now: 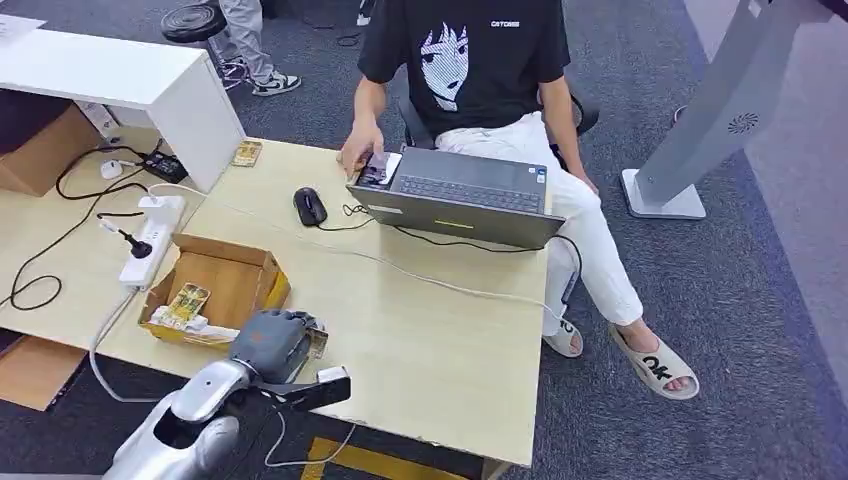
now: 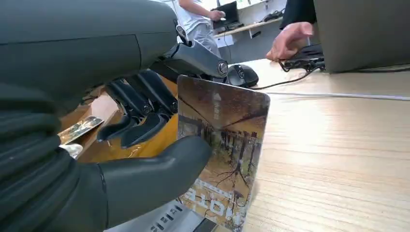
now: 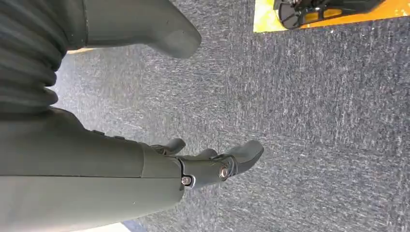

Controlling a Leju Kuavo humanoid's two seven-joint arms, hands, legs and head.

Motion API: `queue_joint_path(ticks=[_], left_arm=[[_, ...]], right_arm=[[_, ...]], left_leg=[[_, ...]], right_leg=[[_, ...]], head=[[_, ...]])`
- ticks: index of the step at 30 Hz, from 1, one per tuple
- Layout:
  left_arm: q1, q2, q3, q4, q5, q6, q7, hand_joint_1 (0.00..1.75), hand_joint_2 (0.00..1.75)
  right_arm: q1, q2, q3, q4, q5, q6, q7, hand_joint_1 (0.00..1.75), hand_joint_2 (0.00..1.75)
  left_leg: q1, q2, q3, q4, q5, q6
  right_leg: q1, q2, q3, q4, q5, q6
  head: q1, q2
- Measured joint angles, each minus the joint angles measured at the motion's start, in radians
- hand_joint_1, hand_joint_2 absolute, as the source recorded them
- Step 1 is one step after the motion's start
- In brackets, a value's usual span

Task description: Pass the card to the sensor for recognition and then transmit it.

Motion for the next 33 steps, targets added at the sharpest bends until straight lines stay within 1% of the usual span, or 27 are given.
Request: queue_joint_path(ticks=[5, 12, 17, 30, 33], left_arm=[[0.002, 0.008, -0.002, 0.0, 0.002, -0.033, 0.019, 1.75, 1.75], [0.009, 0.015, -0.003, 0.0, 0.002, -0.041, 0.042, 1.75, 1.75], [0.008, 0.011, -0.002, -0.007, 0.005, -0.018, 0.051, 1.75, 1.75], [0.007, 0.005, 0.0, -0.012, 0.006, -0.014, 0.052, 1.75, 1.75], [0.006, 0.003, 0.003, -0.016, 0.015, 0.015, 0.051, 1.75, 1.75]], right_arm=[[0.0, 0.0, -0.002, 0.0, 0.0, 0.0, 0.0, 0.0, 1.75], [0.0, 0.0, -0.002, 0.0, -0.005, 0.0, 0.0, 0.0, 1.75], [0.0, 0.0, -0.002, 0.0, -0.024, 0.0, 0.002, 0.0, 1.75], [0.001, 0.0, -0.002, 0.0, -0.024, 0.0, 0.002, 0.0, 1.75], [0.001, 0.0, -0.002, 0.0, -0.042, 0.0, 0.003, 0.0, 1.75]], left_leg=[[0.0, 0.0, 0.001, 0.0, 0.0, 0.0], [0.0, 0.0, 0.002, 0.0, 0.0, 0.0], [0.0, 0.0, 0.002, 0.0, 0.0, 0.0], [0.0, 0.0, 0.002, 0.0, 0.0, 0.0], [0.0, 0.0, 0.002, 0.0, 0.0, 0.0]], right_leg=[[0.0, 0.0, 0.001, 0.0, 0.0, 0.0], [0.0, 0.0, 0.001, 0.0, 0.0, 0.0], [0.0, 0.0, 0.001, 0.0, 0.0, 0.0], [0.0, 0.0, 0.001, 0.0, 0.0, 0.0], [0.0, 0.0, 0.001, 0.0, 0.0, 0.0]], head=[[0.0, 0.0], [0.0, 0.0], [0.0, 0.0], [0.0, 0.0], [0.0, 0.0]])
